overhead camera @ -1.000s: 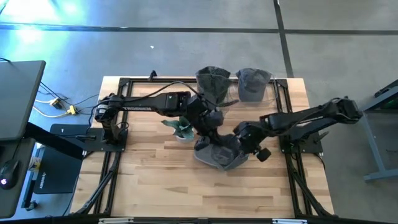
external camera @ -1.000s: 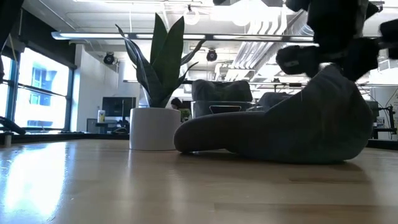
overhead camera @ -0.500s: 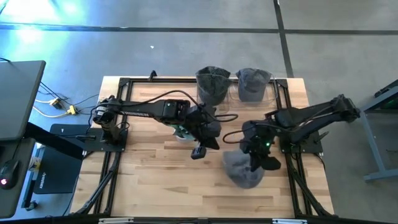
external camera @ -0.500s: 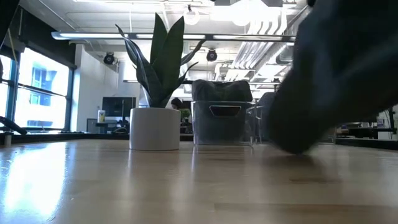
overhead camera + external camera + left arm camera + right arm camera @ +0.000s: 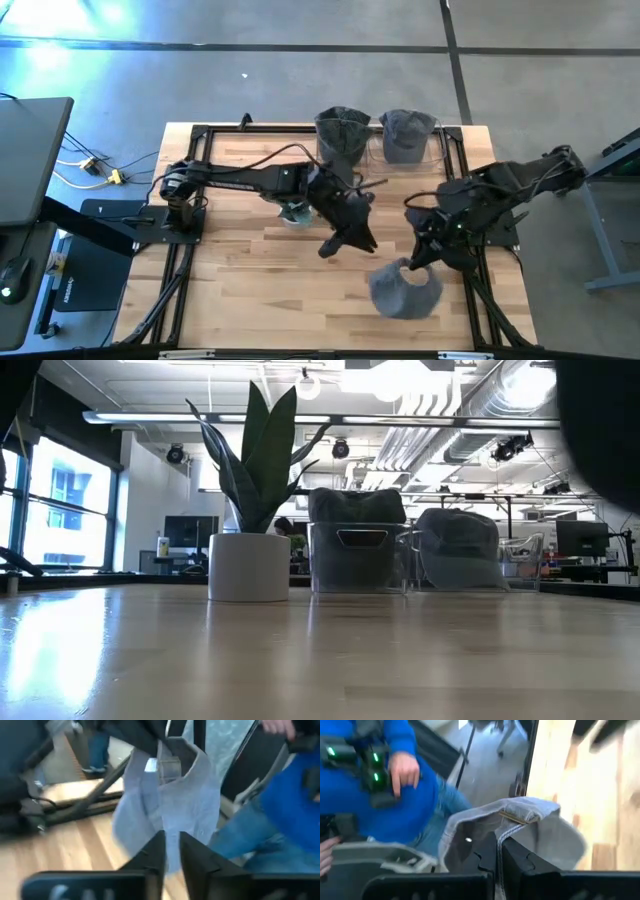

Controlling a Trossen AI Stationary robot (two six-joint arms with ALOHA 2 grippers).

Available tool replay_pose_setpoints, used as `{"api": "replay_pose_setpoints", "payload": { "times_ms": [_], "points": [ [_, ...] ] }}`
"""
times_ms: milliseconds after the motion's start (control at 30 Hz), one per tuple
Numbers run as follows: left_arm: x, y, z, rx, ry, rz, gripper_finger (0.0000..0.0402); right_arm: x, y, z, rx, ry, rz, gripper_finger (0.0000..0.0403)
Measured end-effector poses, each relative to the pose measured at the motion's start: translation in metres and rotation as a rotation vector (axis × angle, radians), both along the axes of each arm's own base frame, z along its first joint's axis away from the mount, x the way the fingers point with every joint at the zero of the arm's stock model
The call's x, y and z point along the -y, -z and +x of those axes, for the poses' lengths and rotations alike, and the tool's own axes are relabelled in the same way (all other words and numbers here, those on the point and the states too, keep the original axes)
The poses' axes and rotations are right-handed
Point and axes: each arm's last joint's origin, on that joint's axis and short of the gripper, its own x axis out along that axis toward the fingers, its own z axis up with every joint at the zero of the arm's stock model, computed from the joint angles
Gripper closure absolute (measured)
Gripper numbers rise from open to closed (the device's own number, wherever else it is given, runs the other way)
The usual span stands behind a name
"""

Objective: Pick & Place hat
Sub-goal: Put the gray cap into the right transparent bin

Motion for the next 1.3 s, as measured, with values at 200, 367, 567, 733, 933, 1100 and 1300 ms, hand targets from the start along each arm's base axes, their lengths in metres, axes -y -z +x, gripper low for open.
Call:
{"api": "replay_pose_setpoints", "payload": {
  "times_ms": [200,367,567,733,933,1100,1300],
  "points": [
    [-0.004,0.016,0.02,-0.041,0.004,-0.137,0.022,0.003,-0.009,0.0,0.117,0.073,-0.031,0.0399],
    [-0.002,0.038,0.043,-0.041,0.142,-0.248,0.0112,0.002,-0.012,0.004,0.188,0.068,-0.049,0.04],
    [0.002,0.05,0.053,-0.054,0.238,-0.308,0.0082,0.004,-0.013,0.003,0.197,0.112,-0.067,0.04],
    [0.006,0.048,0.049,-0.081,0.343,-0.335,0.0126,0.002,-0.014,-0.001,0.181,0.114,-0.043,0.0398],
    [0.021,0.051,0.047,-0.103,0.434,-0.342,0.0213,-0.002,-0.017,-0.008,0.179,0.104,-0.016,0.04],
    [0.028,0.049,0.045,-0.117,0.478,-0.353,0.0293,-0.004,-0.019,-0.013,0.174,0.107,0.004,0.0399],
    [0.028,0.045,0.04,-0.131,0.561,-0.367,0.0391,-0.009,-0.02,-0.017,0.183,0.076,0.006,0.0394]
  ]
}}
